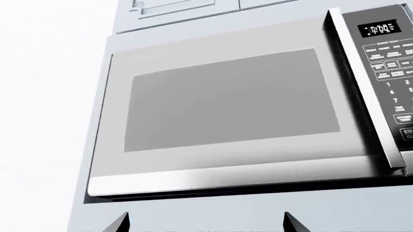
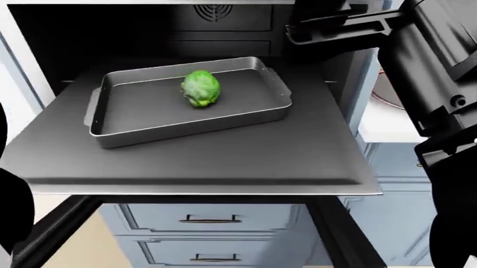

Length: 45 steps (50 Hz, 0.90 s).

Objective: Pick the broccoli from the top rack in the oven and place it on the plate on the counter.

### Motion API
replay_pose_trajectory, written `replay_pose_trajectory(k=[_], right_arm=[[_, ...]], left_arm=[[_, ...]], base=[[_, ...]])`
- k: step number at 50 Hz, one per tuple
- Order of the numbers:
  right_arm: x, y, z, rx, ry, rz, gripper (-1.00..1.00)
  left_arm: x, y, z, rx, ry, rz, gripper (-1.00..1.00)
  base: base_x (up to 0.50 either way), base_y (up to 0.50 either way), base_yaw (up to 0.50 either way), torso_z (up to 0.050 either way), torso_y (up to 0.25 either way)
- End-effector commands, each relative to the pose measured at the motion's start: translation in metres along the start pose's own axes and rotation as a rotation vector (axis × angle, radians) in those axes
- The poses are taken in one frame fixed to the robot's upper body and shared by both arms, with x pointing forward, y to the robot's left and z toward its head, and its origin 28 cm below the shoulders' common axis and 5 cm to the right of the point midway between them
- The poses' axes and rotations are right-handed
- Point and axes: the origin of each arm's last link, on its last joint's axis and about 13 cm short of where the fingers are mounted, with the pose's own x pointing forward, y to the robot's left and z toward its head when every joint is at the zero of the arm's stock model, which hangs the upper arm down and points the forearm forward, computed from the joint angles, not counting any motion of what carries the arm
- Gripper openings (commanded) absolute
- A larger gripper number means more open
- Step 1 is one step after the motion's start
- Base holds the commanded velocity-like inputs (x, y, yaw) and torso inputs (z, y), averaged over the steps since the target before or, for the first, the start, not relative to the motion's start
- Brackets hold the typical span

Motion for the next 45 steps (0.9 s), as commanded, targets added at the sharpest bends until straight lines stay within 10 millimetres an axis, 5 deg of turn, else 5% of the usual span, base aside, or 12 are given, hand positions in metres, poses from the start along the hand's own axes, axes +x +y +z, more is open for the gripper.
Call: replay_pose_trajectory(k=[1,13,35,45], right_arm=[[-0.001,0.001,-0.001,0.002,0.006,0.004,1.00],[-0.001,-0.001,-0.001,0.006,-0.002,-0.018,1.00],[0.002,-0.001,-0.006,0.021,0.029,-0.036,1.00],[0.008,-0.006,-0.027,0.067,0.291,0.082,1.00]], left_arm=[[-0.001,0.000,0.000,-0.001,0.001,0.001,1.00],[-0.002,-0.001,0.000,-0.001,0.003,-0.003,1.00],[-0.003,-0.002,-0.002,-0.006,0.007,-0.008,1.00],[-0.005,-0.002,-0.004,-0.019,0.011,-0.003,1.00]], base=[[0.00,0.50,0.00,0.000,0.000],[0.00,0.50,0.00,0.000,0.000],[0.07,-0.04,0.00,0.000,0.000],[0.00,0.00,0.00,0.000,0.000]])
